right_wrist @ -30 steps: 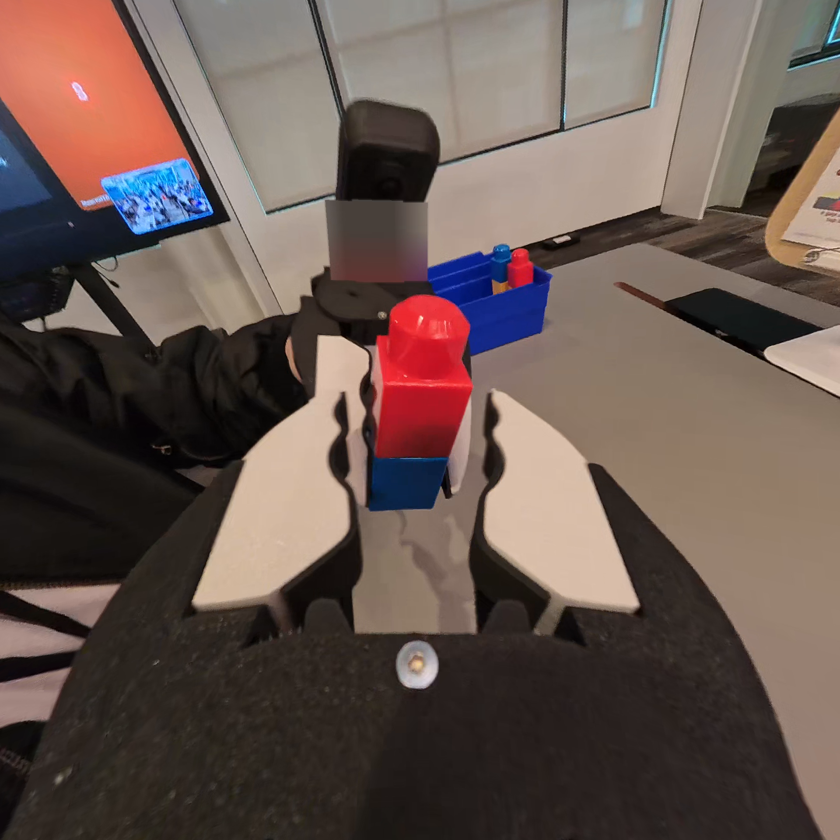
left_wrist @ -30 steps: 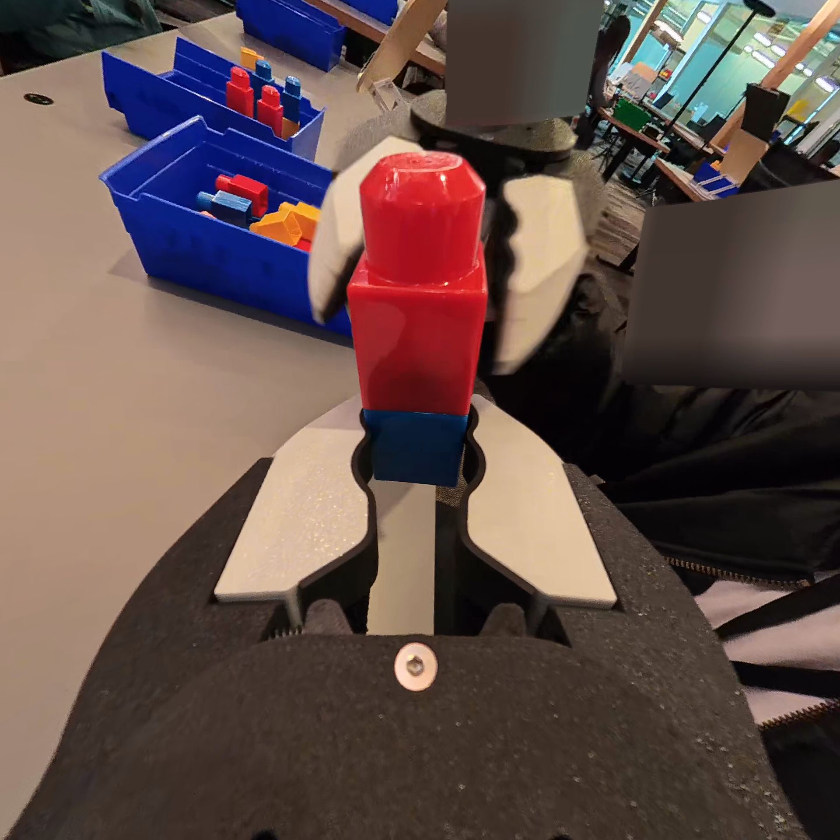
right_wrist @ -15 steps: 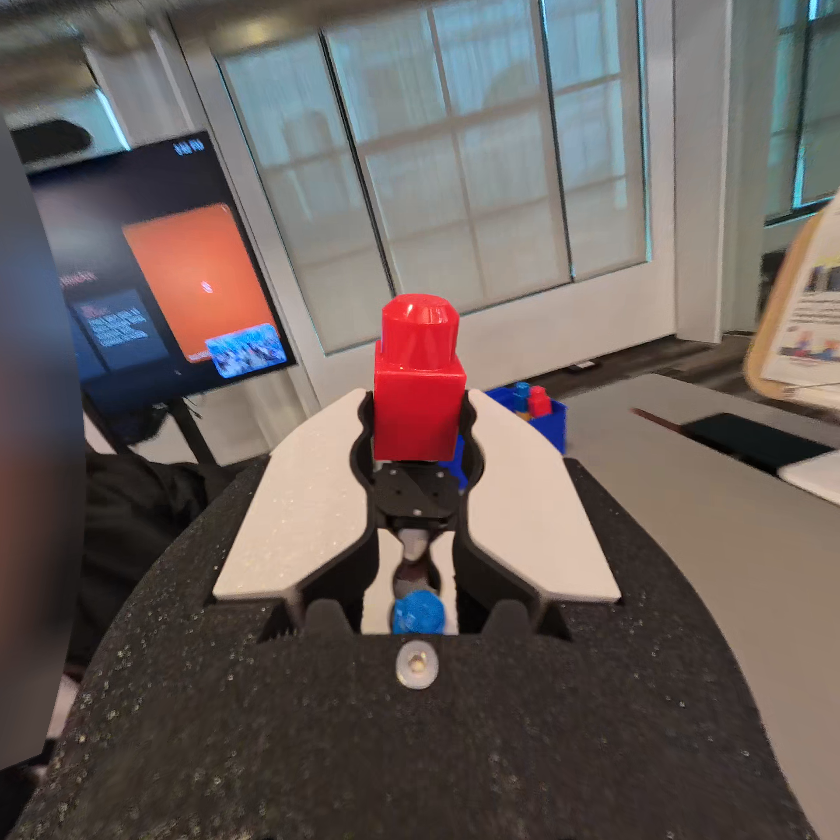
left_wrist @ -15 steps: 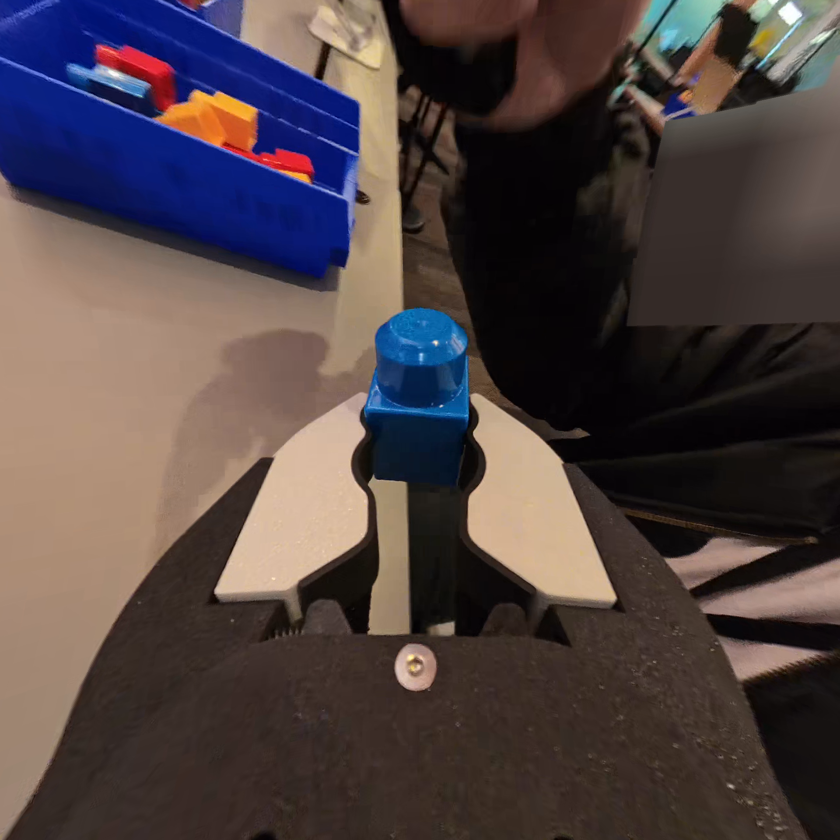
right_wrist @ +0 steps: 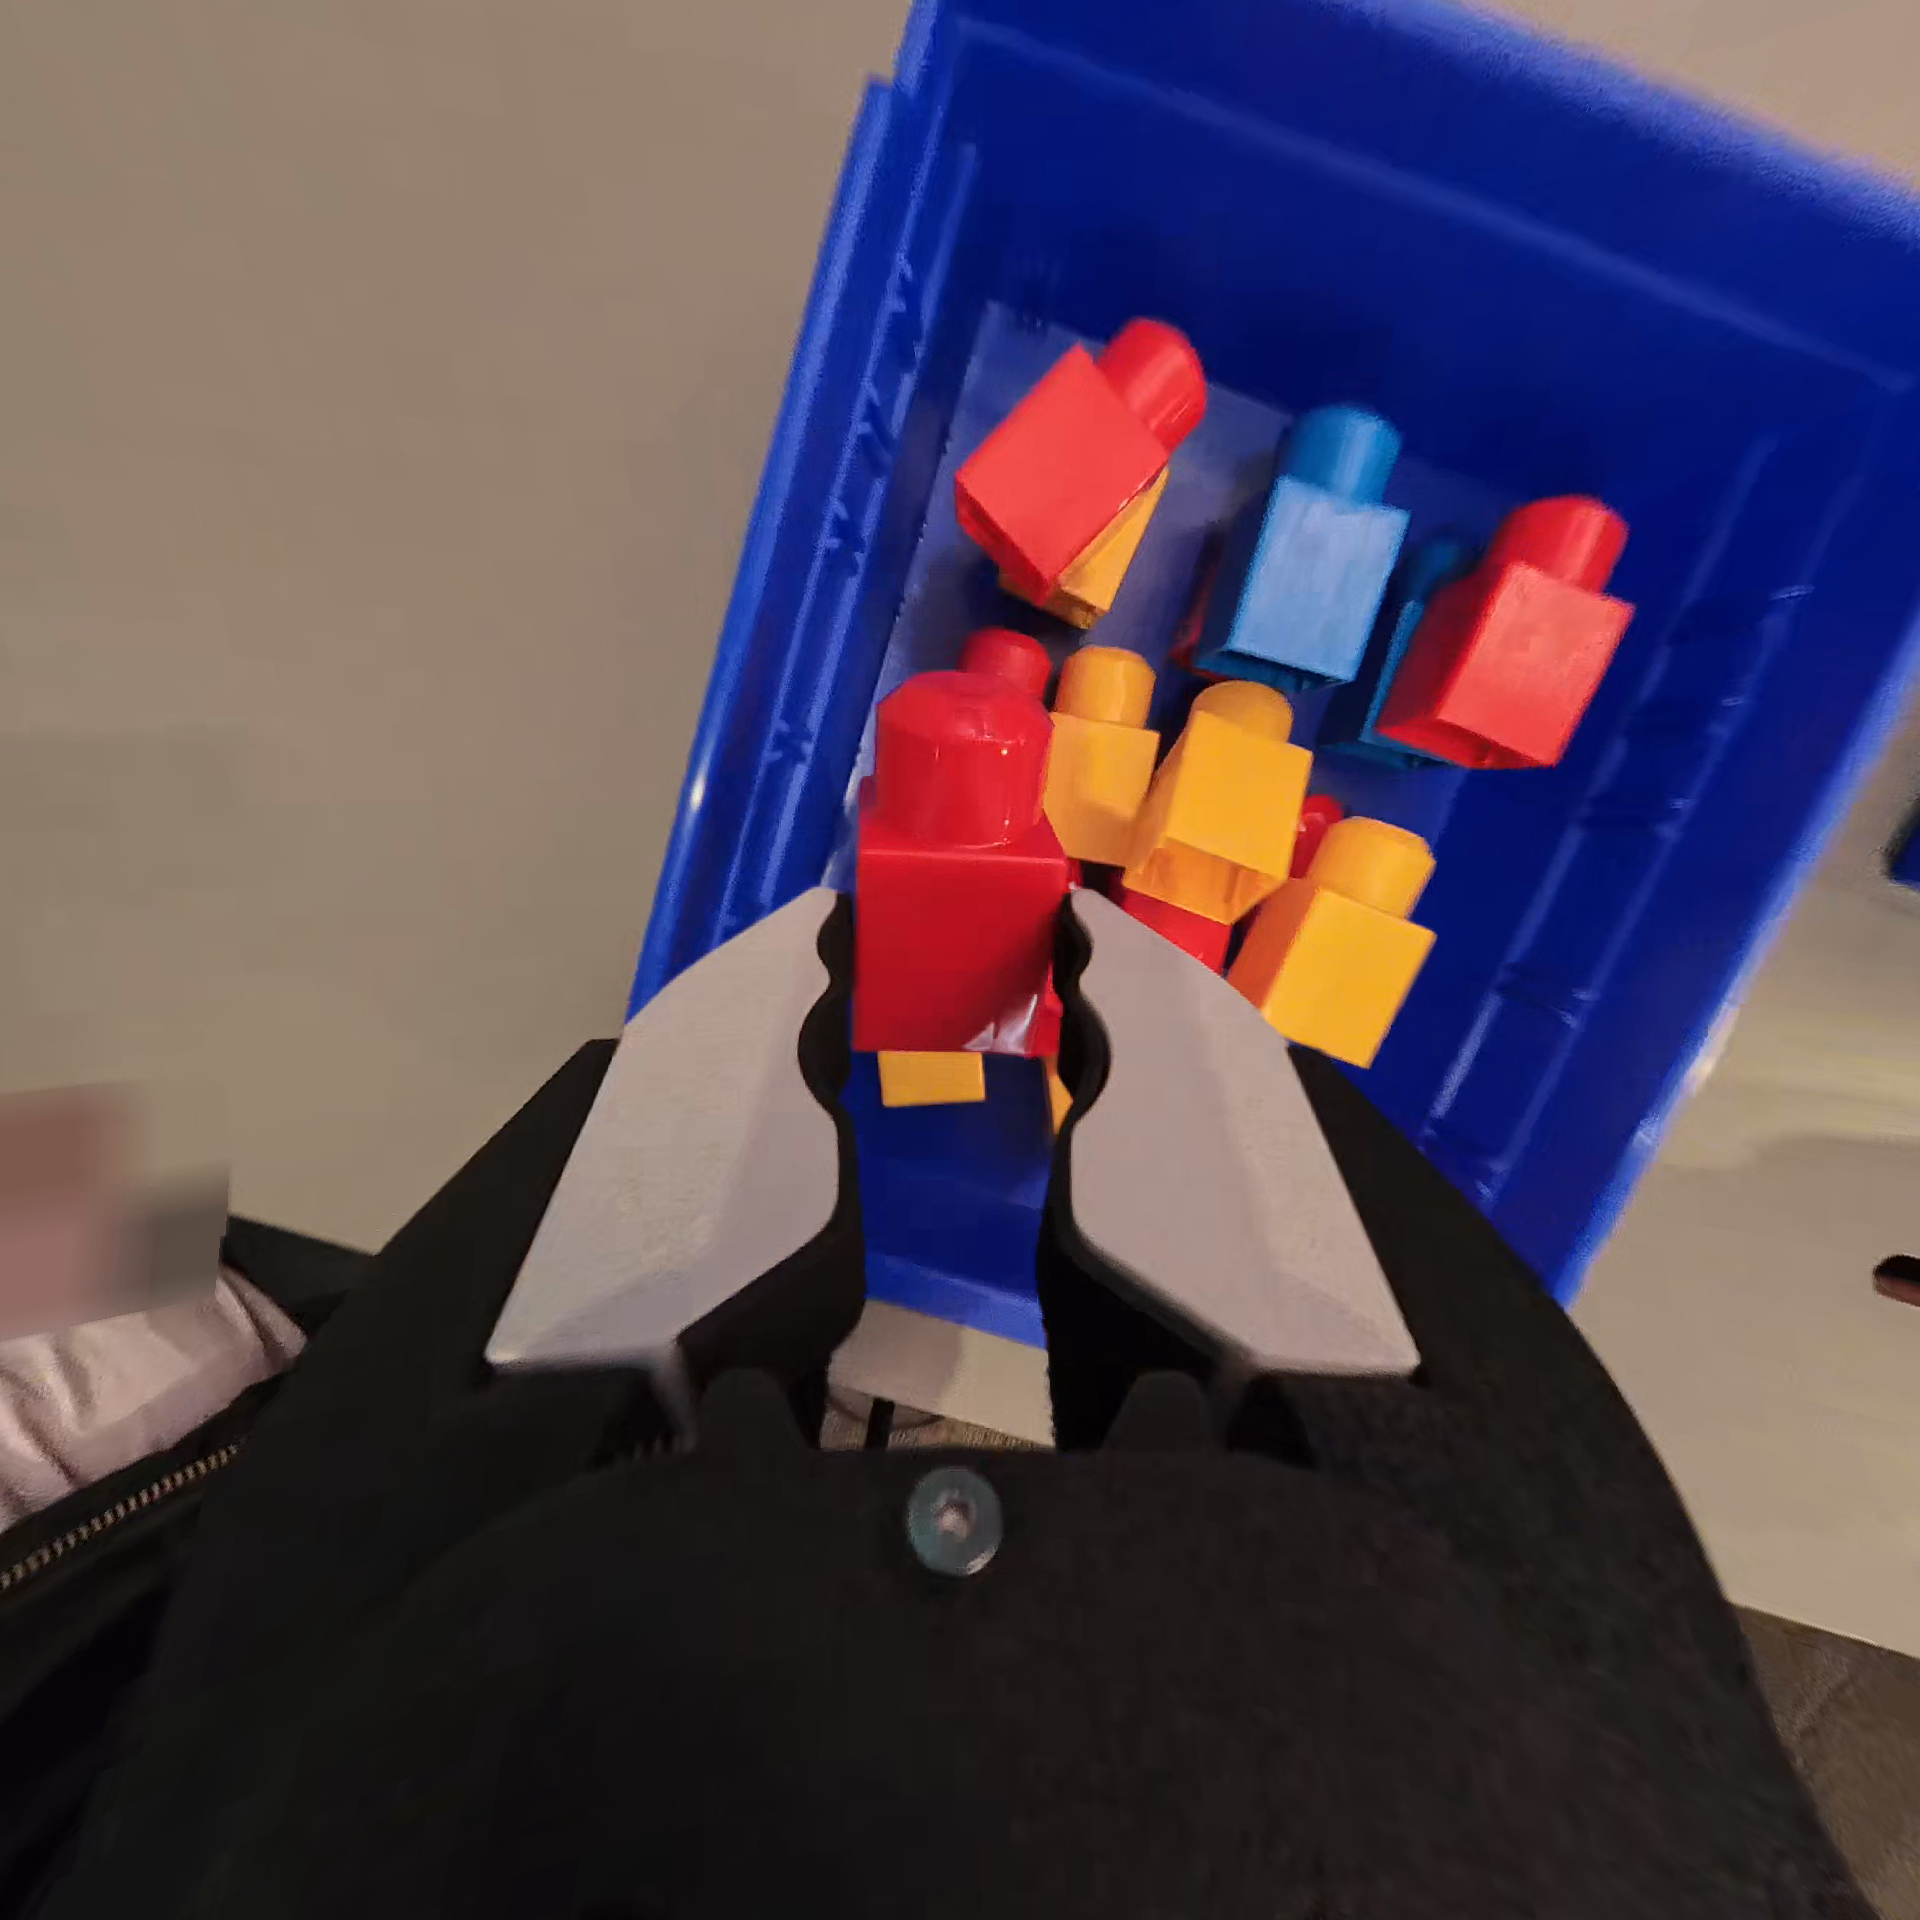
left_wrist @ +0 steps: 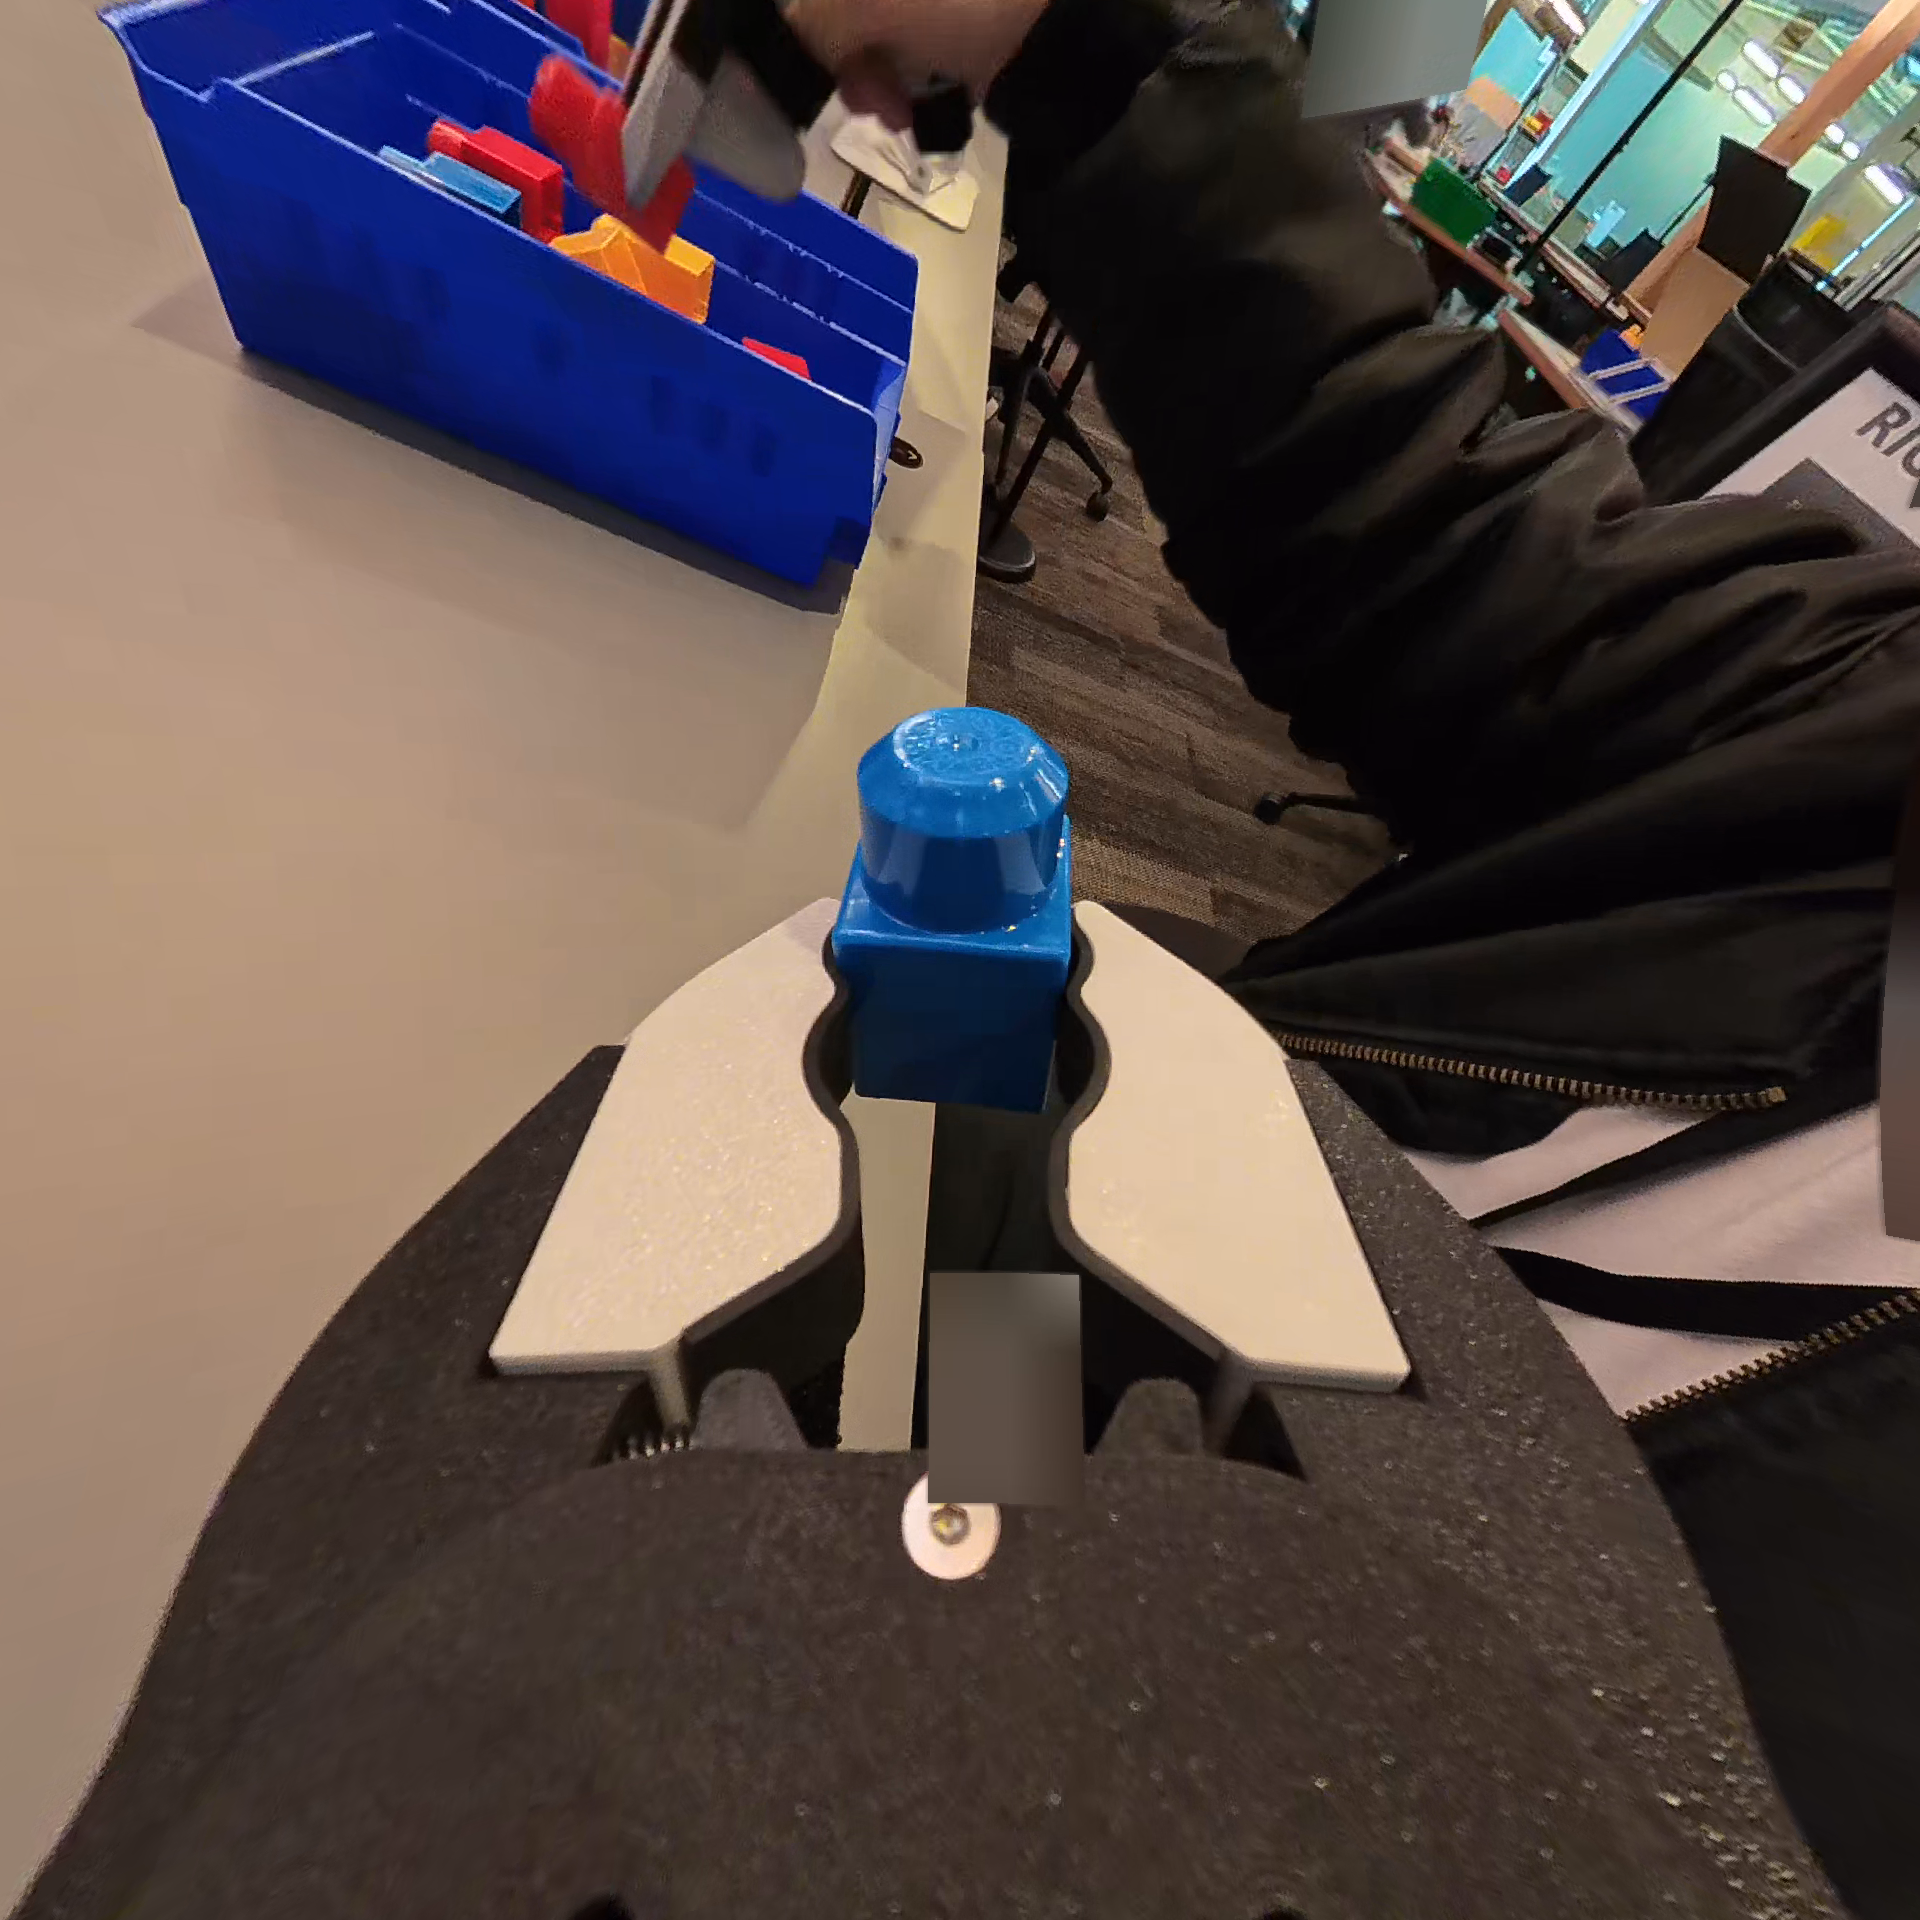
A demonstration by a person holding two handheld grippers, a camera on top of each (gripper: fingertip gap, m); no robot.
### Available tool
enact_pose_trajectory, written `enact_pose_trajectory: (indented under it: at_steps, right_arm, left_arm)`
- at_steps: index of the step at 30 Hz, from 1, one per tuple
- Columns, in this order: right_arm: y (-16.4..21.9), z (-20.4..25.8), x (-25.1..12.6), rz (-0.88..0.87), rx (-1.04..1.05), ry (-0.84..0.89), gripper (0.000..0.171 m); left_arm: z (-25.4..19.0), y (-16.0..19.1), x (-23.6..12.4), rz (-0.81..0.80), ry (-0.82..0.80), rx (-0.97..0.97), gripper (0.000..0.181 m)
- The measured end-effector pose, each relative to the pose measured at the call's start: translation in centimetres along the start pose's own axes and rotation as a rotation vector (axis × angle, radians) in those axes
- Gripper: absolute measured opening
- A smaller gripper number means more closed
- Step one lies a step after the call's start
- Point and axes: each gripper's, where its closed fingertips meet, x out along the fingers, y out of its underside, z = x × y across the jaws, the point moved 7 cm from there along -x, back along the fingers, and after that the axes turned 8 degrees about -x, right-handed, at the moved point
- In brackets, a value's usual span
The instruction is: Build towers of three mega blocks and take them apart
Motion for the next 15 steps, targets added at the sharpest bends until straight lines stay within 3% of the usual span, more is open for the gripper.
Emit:
enact_pose_trajectory:
  at_steps: [4, 10, 15]
  right_arm:
    - [-0.4, -0.3, 4.1, 0.101, 0.026, 0.009, 0.036]
    - [-0.4, -1.1, 6.5, 0.192, 0.025, 0.039, 0.036]
    - [-1.1, -1.6, 5.1, 0.009, 0.021, 0.057, 0.036]
  left_arm:
    - [-0.4, -0.2, 0.3, 0.02, -0.011, 0.002, 0.036]
    - [-1.0, -0.6, 0.8, 0.016, -0.004, 0.019, 0.036]
    - [-1.0, -1.1, 0.7, -0.041, 0.026, -0.008, 0.036]
